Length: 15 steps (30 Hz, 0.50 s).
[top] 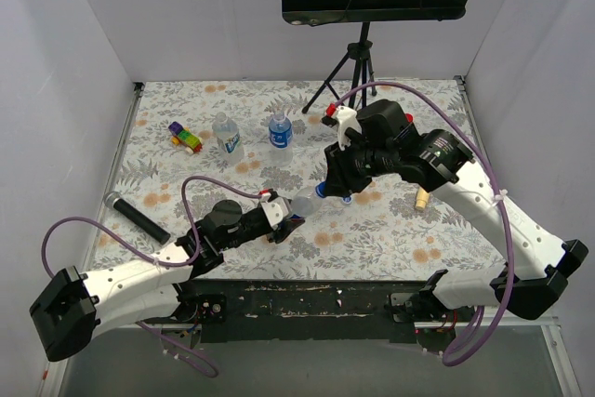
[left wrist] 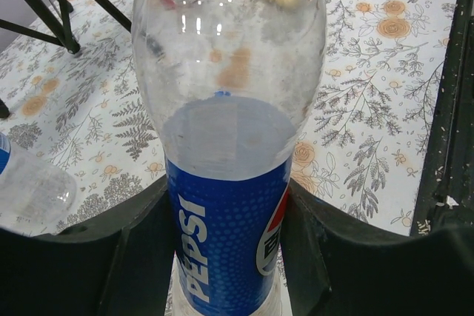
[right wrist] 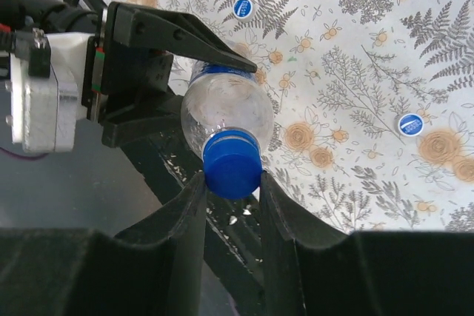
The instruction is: Screw on the bottle caps
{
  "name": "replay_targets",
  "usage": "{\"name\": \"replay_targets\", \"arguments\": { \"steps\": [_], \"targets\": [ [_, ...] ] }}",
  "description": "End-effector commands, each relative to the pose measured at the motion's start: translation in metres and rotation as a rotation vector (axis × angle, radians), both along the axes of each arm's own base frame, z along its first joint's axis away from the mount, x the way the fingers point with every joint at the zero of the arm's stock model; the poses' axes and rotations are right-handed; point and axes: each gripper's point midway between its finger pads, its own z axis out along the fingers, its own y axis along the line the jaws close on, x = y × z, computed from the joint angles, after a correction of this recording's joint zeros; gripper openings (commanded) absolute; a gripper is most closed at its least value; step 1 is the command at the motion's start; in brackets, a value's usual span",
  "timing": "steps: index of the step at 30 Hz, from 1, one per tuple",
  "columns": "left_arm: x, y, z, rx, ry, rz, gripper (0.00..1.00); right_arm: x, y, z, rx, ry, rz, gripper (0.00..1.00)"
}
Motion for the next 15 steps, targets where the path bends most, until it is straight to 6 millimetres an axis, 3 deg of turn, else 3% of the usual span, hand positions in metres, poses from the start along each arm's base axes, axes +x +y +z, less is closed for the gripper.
{"name": "replay_targets", "arguments": {
  "steps": [1,15],
  "targets": [
    [-0.001,-0.011,0.070,-0.212,-0.165,0.000,0.48,-0.005,0.011,-0.001,0.055,0.110,-0.071,0.02],
    [0.011,-0.009,0.065,-0.222,-0.141,0.101,0.47,0.003,0.012,-0.001,0.034,0.127,-0.132,0.01]
  ]
}}
